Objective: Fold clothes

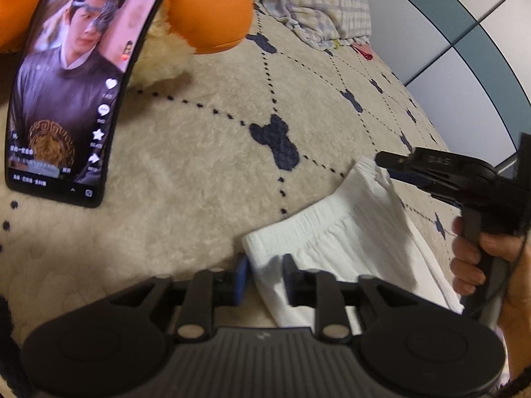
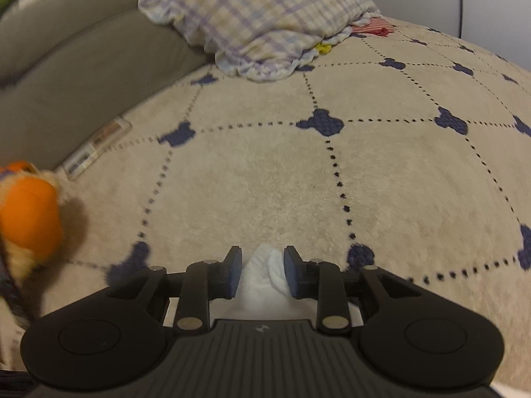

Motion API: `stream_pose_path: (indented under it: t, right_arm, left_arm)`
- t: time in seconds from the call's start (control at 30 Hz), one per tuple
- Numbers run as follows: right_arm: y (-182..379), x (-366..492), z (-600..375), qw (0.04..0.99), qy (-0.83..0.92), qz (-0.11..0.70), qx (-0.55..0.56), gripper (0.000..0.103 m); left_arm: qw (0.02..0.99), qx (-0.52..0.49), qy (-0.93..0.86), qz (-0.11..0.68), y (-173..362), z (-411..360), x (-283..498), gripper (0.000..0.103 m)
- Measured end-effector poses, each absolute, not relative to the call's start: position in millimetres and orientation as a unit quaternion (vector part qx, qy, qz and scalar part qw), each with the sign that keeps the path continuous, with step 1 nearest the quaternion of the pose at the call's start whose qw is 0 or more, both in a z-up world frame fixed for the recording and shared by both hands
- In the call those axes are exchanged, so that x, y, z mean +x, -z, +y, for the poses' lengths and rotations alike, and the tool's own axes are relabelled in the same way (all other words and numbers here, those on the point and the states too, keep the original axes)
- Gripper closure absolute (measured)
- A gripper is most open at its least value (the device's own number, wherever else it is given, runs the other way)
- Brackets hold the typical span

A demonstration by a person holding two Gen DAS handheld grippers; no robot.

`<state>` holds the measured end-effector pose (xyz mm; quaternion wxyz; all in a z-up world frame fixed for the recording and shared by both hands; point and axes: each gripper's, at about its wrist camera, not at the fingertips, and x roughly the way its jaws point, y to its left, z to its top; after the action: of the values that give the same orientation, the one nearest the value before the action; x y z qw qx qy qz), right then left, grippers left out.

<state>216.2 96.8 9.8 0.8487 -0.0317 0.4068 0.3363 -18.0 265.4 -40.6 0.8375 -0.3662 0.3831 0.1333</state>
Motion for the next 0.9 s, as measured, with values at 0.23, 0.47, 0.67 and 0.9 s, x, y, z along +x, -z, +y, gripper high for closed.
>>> stream_pose_path:
  t: [0.23,0.47,0.67,0.9]
  right_arm:
    - [-38,187,43,0.858,-0.330,0.394,0.015,0.067]
    - [-56,152,-21,0.874,-0.301,0.380,0.043,0.064]
    - [-58,119,-74,0.884,-0.274,0.373,0.060,0.062]
    - [-46,80,-128,0.895,-0.242,0.365,0.089,0.060]
  left_arm:
    - [0.851,-0.339,-0.116,0.384,31,247,-19,0.028]
    - [0.855,-0.325,-0.122,0.385,27,236,-22,0.022]
    - [0.862,-0.307,-0.115,0.386,22,224,-28,0.021]
    - [0.879,-0.265,-0.097,0.383,15,204,-32,0.021]
